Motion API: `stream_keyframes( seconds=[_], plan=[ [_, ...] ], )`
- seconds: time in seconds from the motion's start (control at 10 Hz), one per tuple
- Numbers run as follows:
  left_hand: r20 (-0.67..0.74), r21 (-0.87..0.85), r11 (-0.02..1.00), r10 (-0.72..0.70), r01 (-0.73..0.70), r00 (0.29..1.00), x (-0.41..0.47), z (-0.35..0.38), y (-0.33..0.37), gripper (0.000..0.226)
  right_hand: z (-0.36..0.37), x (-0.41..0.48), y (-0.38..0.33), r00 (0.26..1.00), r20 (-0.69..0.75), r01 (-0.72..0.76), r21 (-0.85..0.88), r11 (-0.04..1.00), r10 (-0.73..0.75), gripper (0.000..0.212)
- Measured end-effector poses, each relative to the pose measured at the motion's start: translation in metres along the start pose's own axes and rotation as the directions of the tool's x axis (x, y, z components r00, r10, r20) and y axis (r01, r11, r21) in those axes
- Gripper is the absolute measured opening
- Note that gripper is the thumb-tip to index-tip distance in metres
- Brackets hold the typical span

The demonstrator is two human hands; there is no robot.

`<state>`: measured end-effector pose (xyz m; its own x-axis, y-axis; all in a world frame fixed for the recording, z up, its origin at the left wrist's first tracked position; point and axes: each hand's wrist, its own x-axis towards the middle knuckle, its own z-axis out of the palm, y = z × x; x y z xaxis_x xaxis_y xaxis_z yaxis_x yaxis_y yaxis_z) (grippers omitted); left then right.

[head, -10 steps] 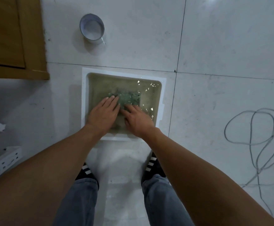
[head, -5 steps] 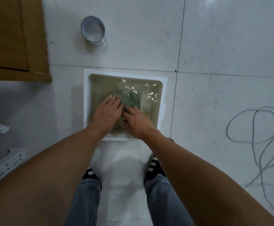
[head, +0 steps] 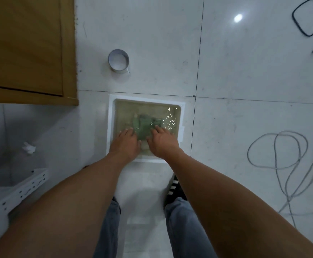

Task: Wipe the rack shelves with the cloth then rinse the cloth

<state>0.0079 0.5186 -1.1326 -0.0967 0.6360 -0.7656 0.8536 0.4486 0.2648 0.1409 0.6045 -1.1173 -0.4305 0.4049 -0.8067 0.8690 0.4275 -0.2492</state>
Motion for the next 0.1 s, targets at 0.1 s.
stream_keyframes(
  seconds=[0.1],
  plan=[
    [-0.01,0.012,1.0,-0.01,0.01,1.0,-0.0211,-0.0179,0.0062,0.047,-0.0172,-0.0172,-0.0085,1.0,0.026,-0.004,-0.02,1.0,0.004,0.059]
  ],
)
